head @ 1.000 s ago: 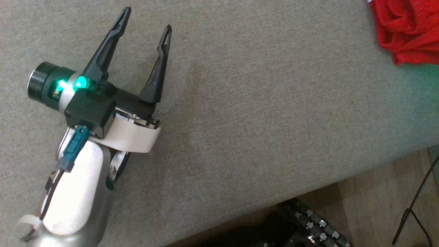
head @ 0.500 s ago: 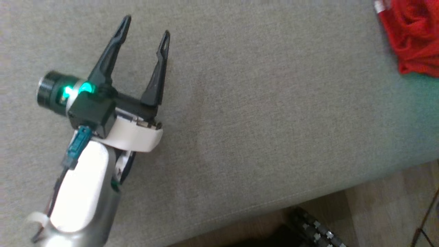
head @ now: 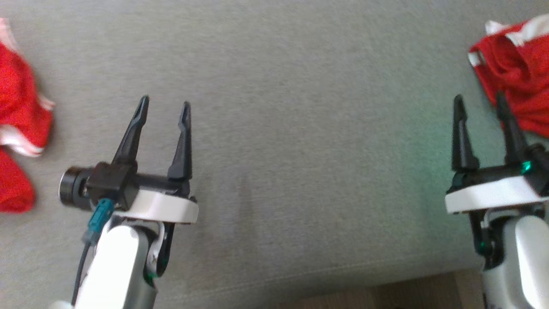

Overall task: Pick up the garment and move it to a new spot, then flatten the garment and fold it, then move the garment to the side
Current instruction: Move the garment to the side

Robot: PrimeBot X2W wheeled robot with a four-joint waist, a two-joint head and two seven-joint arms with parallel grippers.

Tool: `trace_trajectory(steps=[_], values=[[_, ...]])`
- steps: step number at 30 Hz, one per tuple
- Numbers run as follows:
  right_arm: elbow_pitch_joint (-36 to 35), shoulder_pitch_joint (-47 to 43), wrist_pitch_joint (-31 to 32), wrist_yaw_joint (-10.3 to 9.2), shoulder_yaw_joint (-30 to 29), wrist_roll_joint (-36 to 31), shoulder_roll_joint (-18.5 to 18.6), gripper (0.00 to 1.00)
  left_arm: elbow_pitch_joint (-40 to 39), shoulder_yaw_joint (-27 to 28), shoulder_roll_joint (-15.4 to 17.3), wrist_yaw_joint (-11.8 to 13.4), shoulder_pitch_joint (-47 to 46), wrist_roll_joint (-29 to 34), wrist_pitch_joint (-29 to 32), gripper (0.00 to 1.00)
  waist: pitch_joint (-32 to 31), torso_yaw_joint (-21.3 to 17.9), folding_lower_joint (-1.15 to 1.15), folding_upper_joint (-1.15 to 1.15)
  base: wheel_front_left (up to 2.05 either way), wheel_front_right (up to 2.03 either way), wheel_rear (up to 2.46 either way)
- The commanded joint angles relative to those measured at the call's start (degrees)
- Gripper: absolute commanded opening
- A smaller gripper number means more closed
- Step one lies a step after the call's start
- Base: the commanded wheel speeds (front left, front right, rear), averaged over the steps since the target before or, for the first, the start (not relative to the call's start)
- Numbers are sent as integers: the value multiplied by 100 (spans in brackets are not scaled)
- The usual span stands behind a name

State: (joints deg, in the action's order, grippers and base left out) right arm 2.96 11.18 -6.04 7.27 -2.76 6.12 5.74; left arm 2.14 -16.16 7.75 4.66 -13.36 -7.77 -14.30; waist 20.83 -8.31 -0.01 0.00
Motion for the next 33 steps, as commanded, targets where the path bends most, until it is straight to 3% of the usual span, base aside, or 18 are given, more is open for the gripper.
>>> trace_trajectory(steps=[1,5,11,23,33], values=[[-250,-47,19,22,147,55,2,100,-149,235,36,52,8,-29,-62,100,-348,367,1,0,0,0,0],[-542,-398,90,22,285,101,-124,100,-125,374,8,208,296,-102,-67,100,-715,773,1,0,0,0,0],[-737,-835,251,22,260,102,-208,100,-15,456,52,299,672,-146,-68,100,-1212,985,1,0,0,0,0],[-1092,-1715,619,22,162,171,-271,100,160,382,190,316,1232,-182,20,100,-2004,1035,1,0,0,0,0],[-1146,-1974,731,22,140,198,-283,100,117,307,266,352,1426,-199,166,100,-2215,1015,1,0,0,0,0]])
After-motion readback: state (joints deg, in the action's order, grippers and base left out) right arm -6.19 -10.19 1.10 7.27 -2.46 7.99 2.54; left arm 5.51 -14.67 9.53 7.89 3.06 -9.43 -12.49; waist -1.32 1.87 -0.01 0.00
